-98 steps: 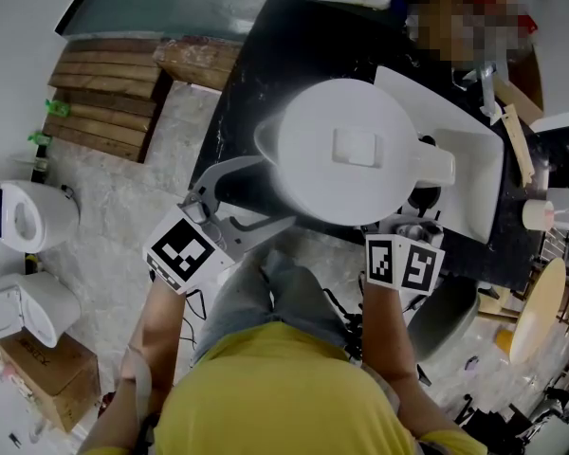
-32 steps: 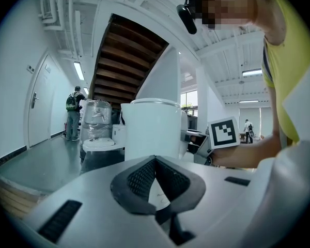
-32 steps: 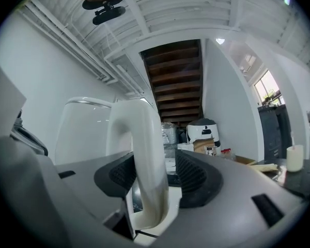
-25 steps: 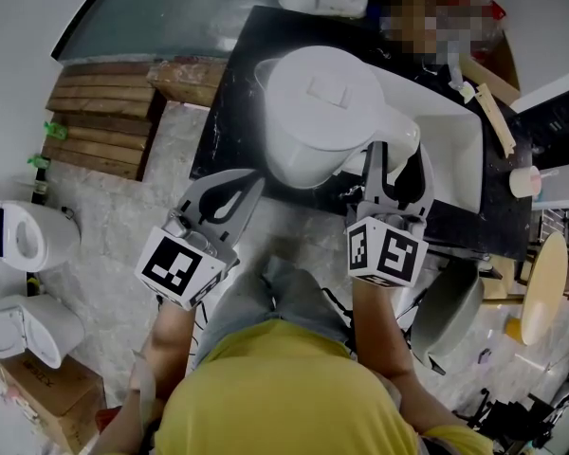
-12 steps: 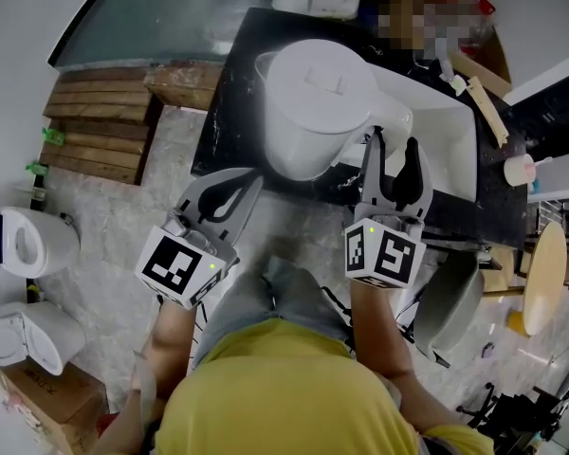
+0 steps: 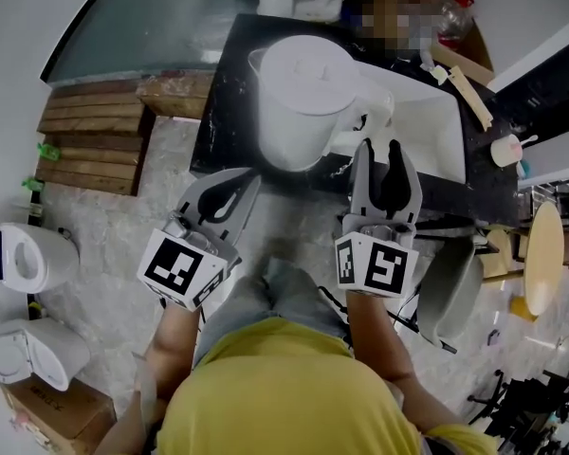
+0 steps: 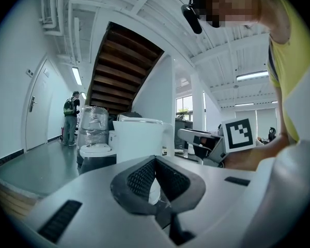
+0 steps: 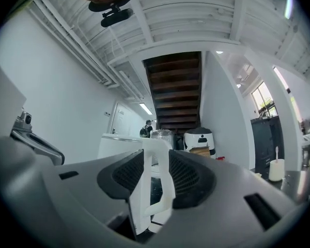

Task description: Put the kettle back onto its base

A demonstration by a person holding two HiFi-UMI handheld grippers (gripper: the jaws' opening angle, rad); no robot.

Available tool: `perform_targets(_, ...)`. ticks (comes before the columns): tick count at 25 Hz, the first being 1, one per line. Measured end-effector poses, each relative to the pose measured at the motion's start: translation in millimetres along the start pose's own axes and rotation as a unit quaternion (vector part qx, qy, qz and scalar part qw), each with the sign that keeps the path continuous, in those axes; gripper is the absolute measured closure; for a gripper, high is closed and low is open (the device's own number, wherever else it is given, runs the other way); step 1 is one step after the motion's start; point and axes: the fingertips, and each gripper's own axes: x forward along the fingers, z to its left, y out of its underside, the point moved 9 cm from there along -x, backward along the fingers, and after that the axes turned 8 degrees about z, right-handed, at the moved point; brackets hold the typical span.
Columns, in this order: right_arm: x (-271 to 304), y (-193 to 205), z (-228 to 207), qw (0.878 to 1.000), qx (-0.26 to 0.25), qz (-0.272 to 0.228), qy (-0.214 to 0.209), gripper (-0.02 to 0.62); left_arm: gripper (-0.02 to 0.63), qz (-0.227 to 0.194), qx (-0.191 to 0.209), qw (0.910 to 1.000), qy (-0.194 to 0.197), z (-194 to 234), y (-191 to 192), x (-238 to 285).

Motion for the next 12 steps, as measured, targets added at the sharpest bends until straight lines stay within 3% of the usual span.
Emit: perform_targets(12, -57, -25, 28, 1.0, -0.016, 0.0, -0.023, 0.552, 0.595, -0.01, -0.007, 0.9999, -0.005, -26, -8, -26)
